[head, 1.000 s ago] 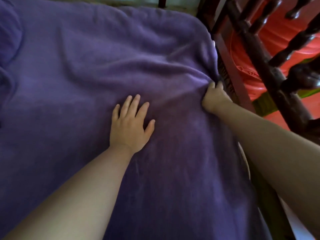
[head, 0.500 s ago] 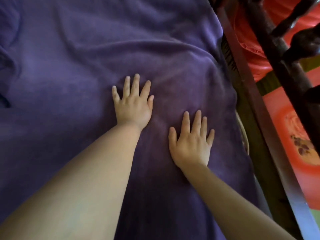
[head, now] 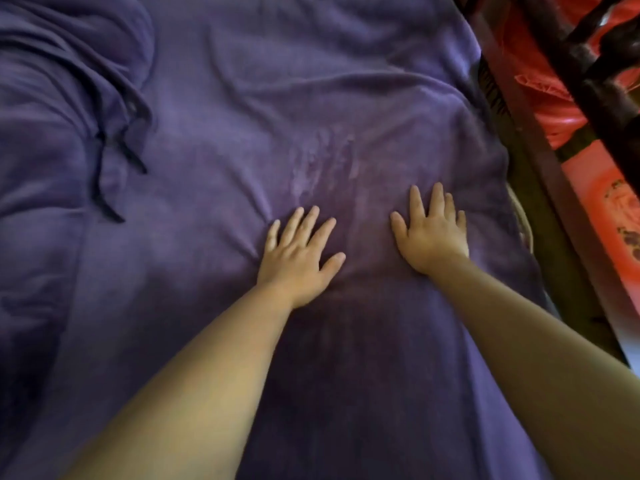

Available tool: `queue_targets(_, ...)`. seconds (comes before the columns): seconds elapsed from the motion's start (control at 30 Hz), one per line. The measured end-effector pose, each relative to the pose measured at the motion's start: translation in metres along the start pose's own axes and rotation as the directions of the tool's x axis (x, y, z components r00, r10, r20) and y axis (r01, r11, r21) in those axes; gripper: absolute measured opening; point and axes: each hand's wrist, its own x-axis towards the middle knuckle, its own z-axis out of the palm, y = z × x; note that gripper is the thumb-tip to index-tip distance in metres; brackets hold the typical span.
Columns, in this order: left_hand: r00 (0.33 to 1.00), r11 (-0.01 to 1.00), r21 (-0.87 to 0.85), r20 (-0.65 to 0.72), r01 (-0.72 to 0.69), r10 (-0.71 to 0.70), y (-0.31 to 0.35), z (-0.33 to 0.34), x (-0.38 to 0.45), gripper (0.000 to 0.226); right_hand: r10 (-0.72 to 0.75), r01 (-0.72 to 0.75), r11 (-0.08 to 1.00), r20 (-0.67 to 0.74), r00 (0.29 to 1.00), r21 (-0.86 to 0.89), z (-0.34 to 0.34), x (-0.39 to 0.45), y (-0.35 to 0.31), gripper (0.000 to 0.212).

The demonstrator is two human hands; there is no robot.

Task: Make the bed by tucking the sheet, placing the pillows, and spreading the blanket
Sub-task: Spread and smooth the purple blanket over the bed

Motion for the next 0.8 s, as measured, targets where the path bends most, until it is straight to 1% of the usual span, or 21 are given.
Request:
queue_targets(0.1, 1.0, 1.0, -0.015, 0.013, 0.014, -0.014, -0.001, 0.007, -0.056, 0.063, -0.06, 0.06, 0.996, -0.001, 0.998, -0.058, 0.003, -0.047, 0.012, 0.059)
queue_targets(0.17, 1.0, 1.0, -0.001, 0.022, 0.021, -0.021, -0.001, 0.012, -0.09, 0.062, -0.062, 0.061, 0.996, -0.004, 0.998, -0.057, 0.01, -0.082, 0.02, 0.062)
queue_targets(0.27, 0.998, 0.999, 0.024, 0.054, 0.039, -0.04, -0.005, 0.009, -0.147, 0.058, -0.05, 0.059, 0.993, 0.092, 0.995, -0.102, 0.01, -0.133, 0.023, 0.056)
queue_targets(0.3, 0.999, 0.999, 0.029, 0.032, 0.037, -0.038, -0.009, 0.004, -0.168, 0.055, -0.073, 0.088, 0.988, 0.117, 0.99, -0.128, 0.006, -0.149, 0.021, 0.055)
queue_targets(0.33, 1.0, 0.999, 0.051, -0.023, 0.012, -0.011, -0.013, -0.002, -0.183, 0.05, -0.111, 0.129, 0.983, 0.132, 0.985, -0.132, 0.002, -0.163, 0.018, 0.054)
queue_targets(0.37, 0.998, 0.998, 0.06, -0.057, 0.019, -0.015, -0.02, -0.013, -0.199, 0.047, -0.159, 0.178, 0.975, 0.146, 0.976, -0.131, -0.004, -0.179, 0.012, 0.054)
queue_targets(0.4, 0.998, 0.995, 0.089, -0.06, 0.038, -0.033, -0.026, -0.024, -0.211, 0.044, -0.198, 0.22, 0.968, 0.164, 0.966, -0.125, -0.011, -0.191, 0.005, 0.054)
queue_targets(0.43, 0.993, 0.991, 0.115, -0.106, 0.069, -0.056, -0.033, -0.036, -0.222, 0.041, -0.24, 0.263, 0.958, 0.181, 0.954, -0.118, -0.019, -0.203, -0.004, 0.053)
queue_targets(0.47, 0.987, 0.988, 0.1, -0.125, 0.116, -0.104, -0.038, -0.052, -0.234, 0.037, -0.28, 0.303, 0.947, 0.188, 0.941, -0.106, -0.03, -0.214, -0.014, 0.052)
queue_targets(0.5, 0.975, 0.986, 0.05, -0.167, 0.157, -0.146, -0.039, -0.069, -0.245, 0.035, -0.317, 0.338, 0.936, 0.188, 0.93, -0.094, -0.04, -0.222, -0.024, 0.051)
queue_targets(0.53, 0.954, 0.979, 0.001, -0.224, 0.205, -0.2, -0.042, -0.092, -0.261, 0.035, -0.358, 0.375, 0.923, 0.172, 0.918, -0.082, -0.056, -0.235, -0.039, 0.051)
queue_targets(0.57, 0.931, 0.969, -0.012, -0.274, 0.247, -0.241, -0.045, -0.109, -0.274, 0.036, -0.398, 0.41, 0.91, 0.148, 0.905, -0.061, -0.07, -0.244, -0.054, 0.055)
queue_targets(0.6, 0.914, 0.962, 0.014, -0.316, 0.273, -0.255, -0.047, -0.121, -0.28, 0.037, -0.418, 0.425, 0.905, 0.129, 0.899, -0.031, -0.082, -0.251, -0.065, 0.062)
queue_targets(0.63, 0.904, 0.952, 0.043, -0.329, 0.303, -0.273, -0.049, -0.134, -0.293, 0.036, -0.454, 0.458, 0.889, 0.11, 0.884, -0.01, -0.096, -0.26, -0.077, 0.065)
queue_targets(0.67, 0.89, 0.942, 0.049, -0.348, 0.331, -0.294, -0.053, -0.154, -0.315, 0.036, -0.499, 0.5, 0.866, 0.089, 0.862, 0.01, -0.115, -0.274, -0.094, 0.062)
queue_targets(0.73, 0.882, 0.938, 0.064, -0.366, 0.34, -0.295, -0.055, -0.177, -0.342, 0.03, -0.554, 0.552, 0.832, 0.042, 0.831, 0.044, -0.14, -0.292, -0.118, 0.054)
queue_targets(0.8, 0.884, 0.938, 0.075, -0.367, 0.339, -0.29, -0.065, -0.199, -0.37, 0.023, -0.607, 0.606, 0.793, -0.001, 0.795, 0.066, -0.166, -0.31, -0.143, 0.055)
